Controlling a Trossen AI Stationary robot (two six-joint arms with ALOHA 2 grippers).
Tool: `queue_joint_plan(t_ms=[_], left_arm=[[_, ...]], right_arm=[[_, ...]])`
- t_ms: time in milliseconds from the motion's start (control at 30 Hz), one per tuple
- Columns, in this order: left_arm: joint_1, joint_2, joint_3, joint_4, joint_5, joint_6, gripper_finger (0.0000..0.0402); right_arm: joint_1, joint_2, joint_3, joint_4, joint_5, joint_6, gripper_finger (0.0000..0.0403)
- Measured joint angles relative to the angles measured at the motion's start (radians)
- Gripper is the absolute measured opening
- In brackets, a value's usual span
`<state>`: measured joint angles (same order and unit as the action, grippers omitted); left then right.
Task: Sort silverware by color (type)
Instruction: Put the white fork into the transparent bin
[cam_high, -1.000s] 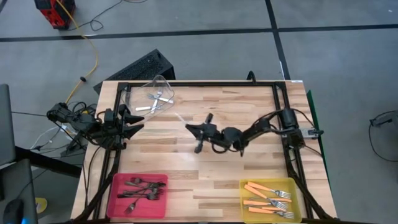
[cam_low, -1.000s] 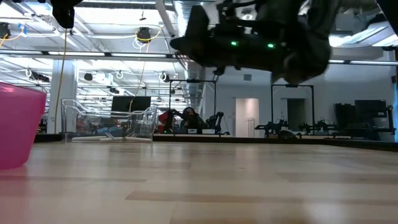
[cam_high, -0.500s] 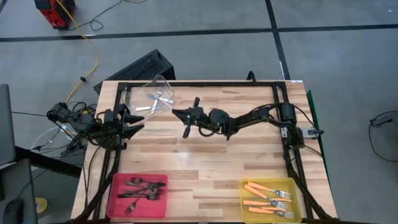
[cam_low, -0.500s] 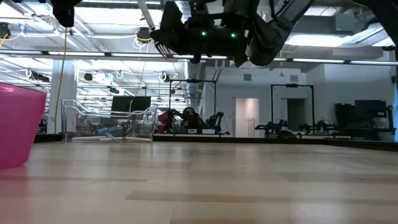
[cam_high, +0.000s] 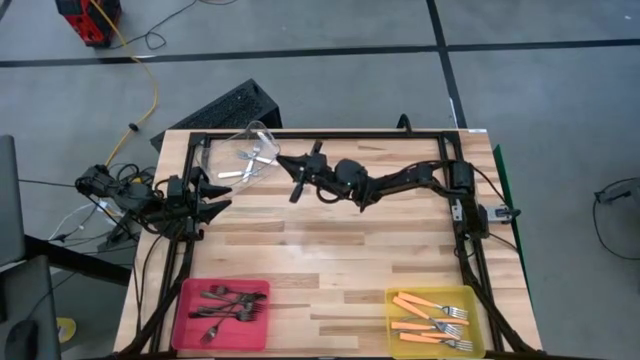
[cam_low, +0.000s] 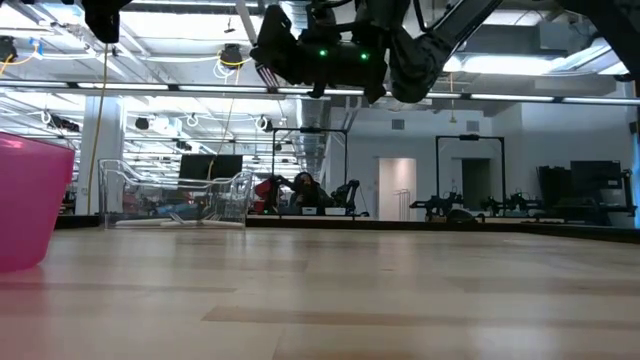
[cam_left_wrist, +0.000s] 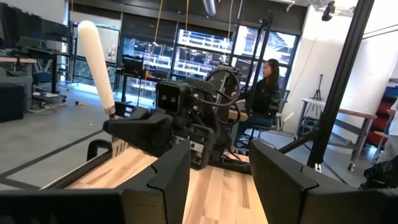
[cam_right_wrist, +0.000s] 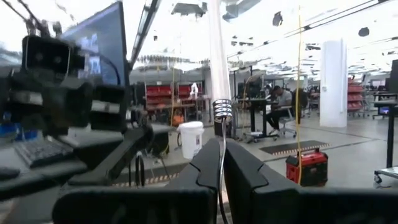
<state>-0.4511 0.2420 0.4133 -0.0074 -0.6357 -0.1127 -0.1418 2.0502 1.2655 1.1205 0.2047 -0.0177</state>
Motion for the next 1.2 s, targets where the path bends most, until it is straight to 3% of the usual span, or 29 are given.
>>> queue_joint_plan(t_ms=[233, 367, 600, 867, 1000, 1200], left_arm=[[0.0, 0.0, 0.0, 0.019, 0.0, 0.001, 0.0151], [0.0, 0.0, 0.0, 0.031, 0.0, 0.003, 0.0151], [0.0, 0.0, 0.0, 0.029, -0.003, -0.002, 0.0151], [0.0, 0.0, 0.0, 0.026, 0.002, 0.023, 0.0151], [0.0, 0.0, 0.0, 0.029, 0.05, 0.071, 0.0151], [0.0, 0.0, 0.0, 0.052, 0.056, 0.067, 0.0151]], right_arm=[[-0.02, 0.0, 0.001, 0.032, 0.003, 0.02, 0.0032], [-0.025, 0.033, 0.074, 0.015, 0.004, 0.053, 0.0033], [-0.016, 0.121, 0.247, -0.258, 0.004, -0.014, 0.0033], [-0.059, 0.169, 0.35, -0.346, 0.004, -0.044, 0.0033], [-0.108, 0.164, 0.357, -0.33, -0.014, 0.029, 0.0033], [-0.124, 0.316, 0.431, -0.22, -0.054, 0.119, 0.0033]])
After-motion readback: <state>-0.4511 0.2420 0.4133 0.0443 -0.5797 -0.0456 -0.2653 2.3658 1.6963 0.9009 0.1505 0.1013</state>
